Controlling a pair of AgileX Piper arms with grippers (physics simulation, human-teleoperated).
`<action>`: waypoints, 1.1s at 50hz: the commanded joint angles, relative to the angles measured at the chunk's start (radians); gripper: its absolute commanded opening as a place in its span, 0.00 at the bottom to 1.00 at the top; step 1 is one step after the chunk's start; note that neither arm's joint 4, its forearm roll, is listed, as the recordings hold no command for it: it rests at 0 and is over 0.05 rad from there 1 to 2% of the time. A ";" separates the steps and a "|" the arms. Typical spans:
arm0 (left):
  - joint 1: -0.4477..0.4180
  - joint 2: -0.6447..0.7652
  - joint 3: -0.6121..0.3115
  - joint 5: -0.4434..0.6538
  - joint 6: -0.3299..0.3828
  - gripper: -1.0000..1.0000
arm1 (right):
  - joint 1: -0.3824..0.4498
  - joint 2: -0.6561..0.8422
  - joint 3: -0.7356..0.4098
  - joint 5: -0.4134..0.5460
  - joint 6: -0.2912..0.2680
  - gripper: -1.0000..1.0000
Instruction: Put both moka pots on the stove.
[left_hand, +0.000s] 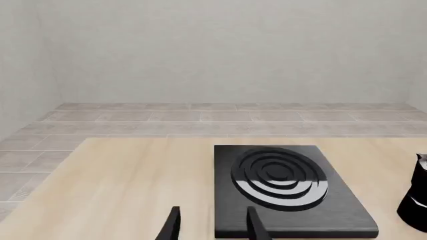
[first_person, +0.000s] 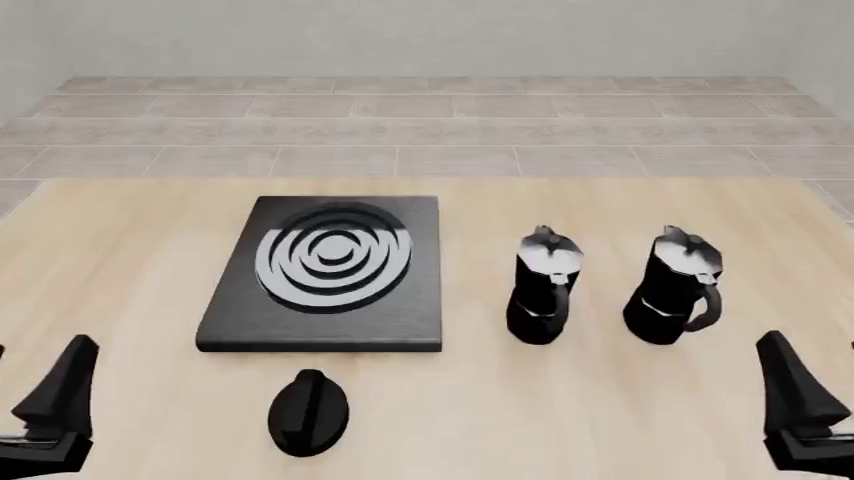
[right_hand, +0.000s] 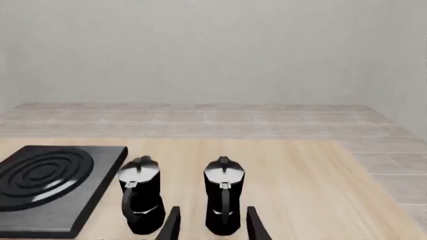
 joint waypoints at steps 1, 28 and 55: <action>0.000 0.004 -0.003 -0.001 0.000 1.00 | -0.001 -0.007 0.018 0.000 0.001 1.00; 0.000 0.004 -0.003 -0.001 0.000 1.00 | 0.133 0.287 -0.028 -0.142 -0.001 1.00; 0.000 0.004 -0.003 -0.001 0.000 1.00 | 0.283 0.717 -0.084 -0.439 0.071 1.00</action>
